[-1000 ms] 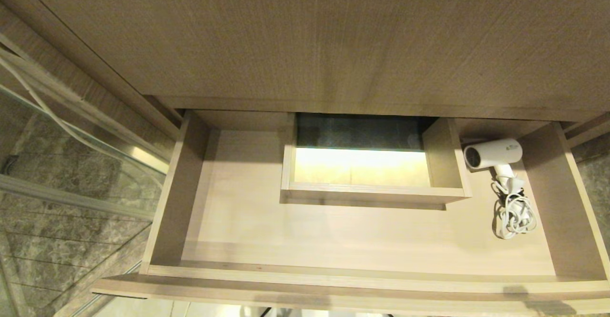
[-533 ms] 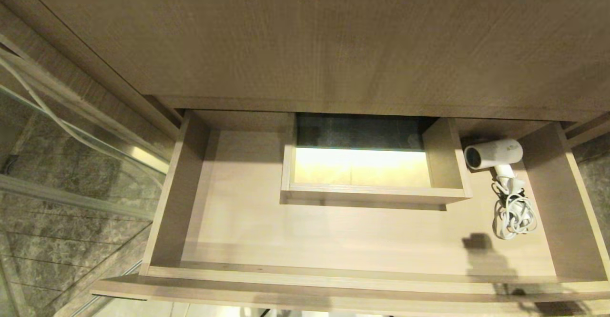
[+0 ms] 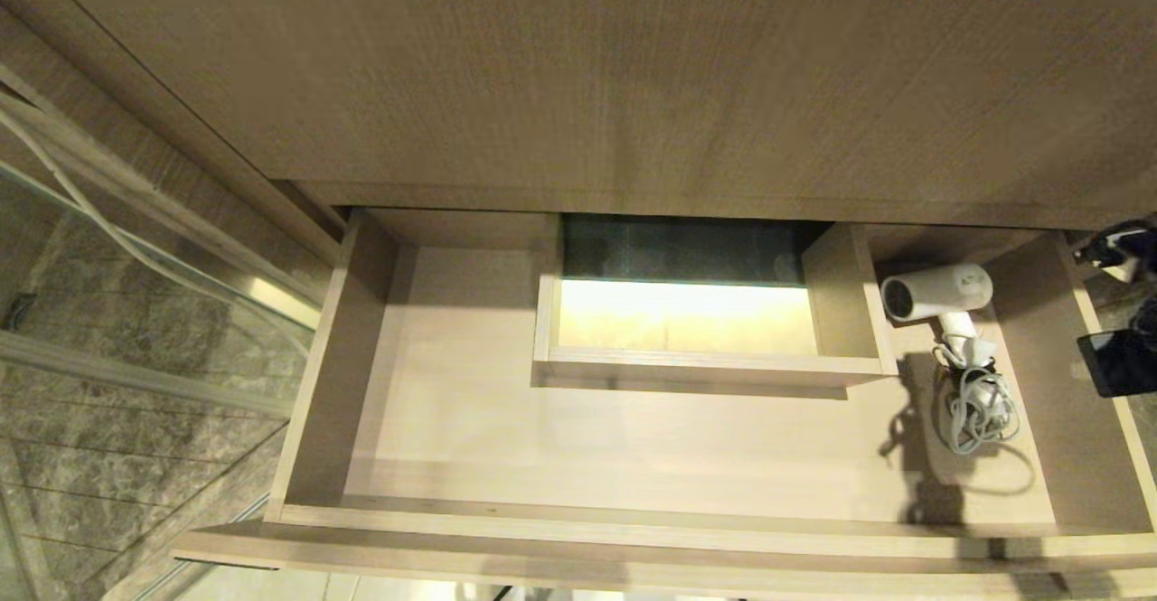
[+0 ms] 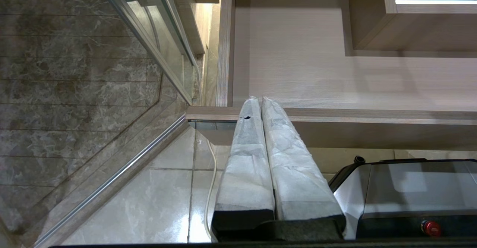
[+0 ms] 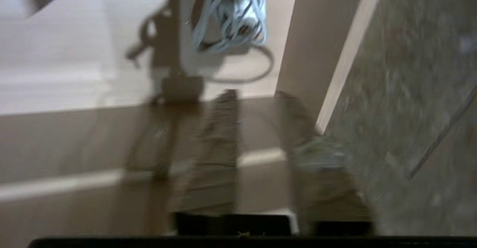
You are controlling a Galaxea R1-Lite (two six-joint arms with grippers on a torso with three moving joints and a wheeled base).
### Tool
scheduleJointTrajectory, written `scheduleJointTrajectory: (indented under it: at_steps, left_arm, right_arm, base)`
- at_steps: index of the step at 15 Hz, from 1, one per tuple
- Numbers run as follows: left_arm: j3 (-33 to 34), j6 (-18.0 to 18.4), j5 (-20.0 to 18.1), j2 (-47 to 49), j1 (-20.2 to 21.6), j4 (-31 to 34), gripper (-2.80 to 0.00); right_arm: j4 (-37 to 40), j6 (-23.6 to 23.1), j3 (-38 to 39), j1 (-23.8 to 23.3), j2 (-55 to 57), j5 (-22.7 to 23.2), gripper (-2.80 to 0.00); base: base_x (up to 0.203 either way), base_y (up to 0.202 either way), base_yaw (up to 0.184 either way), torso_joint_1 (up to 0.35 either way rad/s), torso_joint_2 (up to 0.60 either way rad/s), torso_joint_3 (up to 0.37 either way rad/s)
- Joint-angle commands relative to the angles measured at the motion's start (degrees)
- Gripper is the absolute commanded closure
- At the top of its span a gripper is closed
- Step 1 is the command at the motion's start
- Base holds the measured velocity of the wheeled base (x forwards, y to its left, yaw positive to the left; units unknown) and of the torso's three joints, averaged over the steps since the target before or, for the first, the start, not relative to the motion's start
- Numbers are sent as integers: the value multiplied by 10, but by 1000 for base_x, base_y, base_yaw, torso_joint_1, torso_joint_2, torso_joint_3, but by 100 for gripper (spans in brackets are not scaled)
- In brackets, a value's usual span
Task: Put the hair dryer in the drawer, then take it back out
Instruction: Take the hairdryer out
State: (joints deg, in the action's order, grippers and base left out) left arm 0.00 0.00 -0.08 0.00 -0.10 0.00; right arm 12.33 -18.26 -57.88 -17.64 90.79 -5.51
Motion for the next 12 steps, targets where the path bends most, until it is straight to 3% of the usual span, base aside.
scheduleJointTrajectory:
  at_steps: [1, 6, 9, 12]
  left_arm:
    - [1, 0, 0, 0, 0, 0, 0]
    - [1, 0, 0, 0, 0, 0, 0]
    - [1, 0, -1, 0, 0, 0, 0]
    - [1, 0, 0, 0, 0, 0, 0]
  right_arm:
    - [-10, -18, -39, -9, 111, 1, -280]
    - [-30, -22, -115, -24, 228, 20, -280]
    - [-47, -23, -172, -26, 281, 99, -280]
    - [-77, -23, -184, -27, 312, 108, -280]
  base:
    - [0, 0, 0, 0, 0, 0]
    - [0, 0, 0, 0, 0, 0]
    - [0, 0, 0, 0, 0, 0]
    - [0, 0, 0, 0, 0, 0]
